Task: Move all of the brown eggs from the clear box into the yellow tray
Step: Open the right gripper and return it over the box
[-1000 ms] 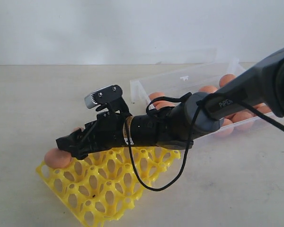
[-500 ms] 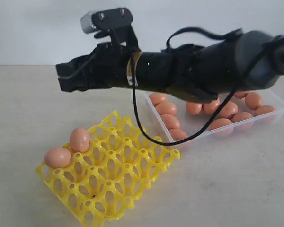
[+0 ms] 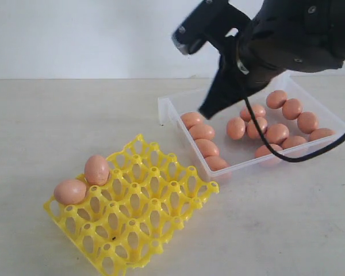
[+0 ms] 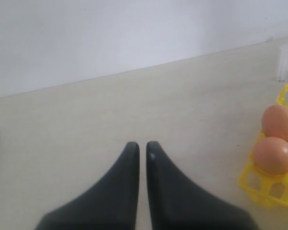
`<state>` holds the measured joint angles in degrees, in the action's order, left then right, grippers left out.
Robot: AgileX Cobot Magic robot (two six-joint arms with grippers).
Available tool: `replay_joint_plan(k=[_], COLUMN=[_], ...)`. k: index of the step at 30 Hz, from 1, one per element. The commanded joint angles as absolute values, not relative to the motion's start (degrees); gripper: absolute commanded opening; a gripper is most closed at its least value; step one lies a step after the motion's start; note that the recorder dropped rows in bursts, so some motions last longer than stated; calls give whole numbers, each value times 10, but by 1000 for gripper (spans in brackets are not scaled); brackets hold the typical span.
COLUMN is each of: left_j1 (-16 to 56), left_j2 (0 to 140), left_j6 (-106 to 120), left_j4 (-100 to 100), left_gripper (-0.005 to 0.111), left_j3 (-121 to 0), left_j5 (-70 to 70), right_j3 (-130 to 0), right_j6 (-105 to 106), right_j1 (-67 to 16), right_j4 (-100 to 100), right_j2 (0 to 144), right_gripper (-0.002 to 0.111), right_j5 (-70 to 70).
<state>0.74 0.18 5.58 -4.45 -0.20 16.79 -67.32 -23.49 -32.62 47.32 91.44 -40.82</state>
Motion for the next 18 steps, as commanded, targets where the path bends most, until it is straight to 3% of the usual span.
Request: replay_joint_plan(k=[1, 6, 9, 14, 16, 18], left_j1=[12, 12, 12, 12, 12, 12], left_j2=[0, 0, 0, 0, 0, 0], left_j6=[54, 54, 54, 54, 54, 54], left_j4=[-43, -43, -43, -43, -43, -43], left_gripper=[4, 4, 4, 4, 4, 4], left_j3=[0, 0, 0, 0, 0, 0], left_j5=[168, 168, 168, 168, 168, 168], right_j3=[-676, -679, -709, -752, -765, -775], right_j6=[-213, -136, -24, 145, 184, 187], right_j1=[-287, -163, -80, -18, -18, -18], right_j4=[472, 257, 63, -209, -233, -233], right_j2=[915, 935, 981, 1043, 1056, 1067], right_gripper=[1, 0, 0, 1, 10, 29], right_j5=[-491, -412, -469, -500, -477, -450])
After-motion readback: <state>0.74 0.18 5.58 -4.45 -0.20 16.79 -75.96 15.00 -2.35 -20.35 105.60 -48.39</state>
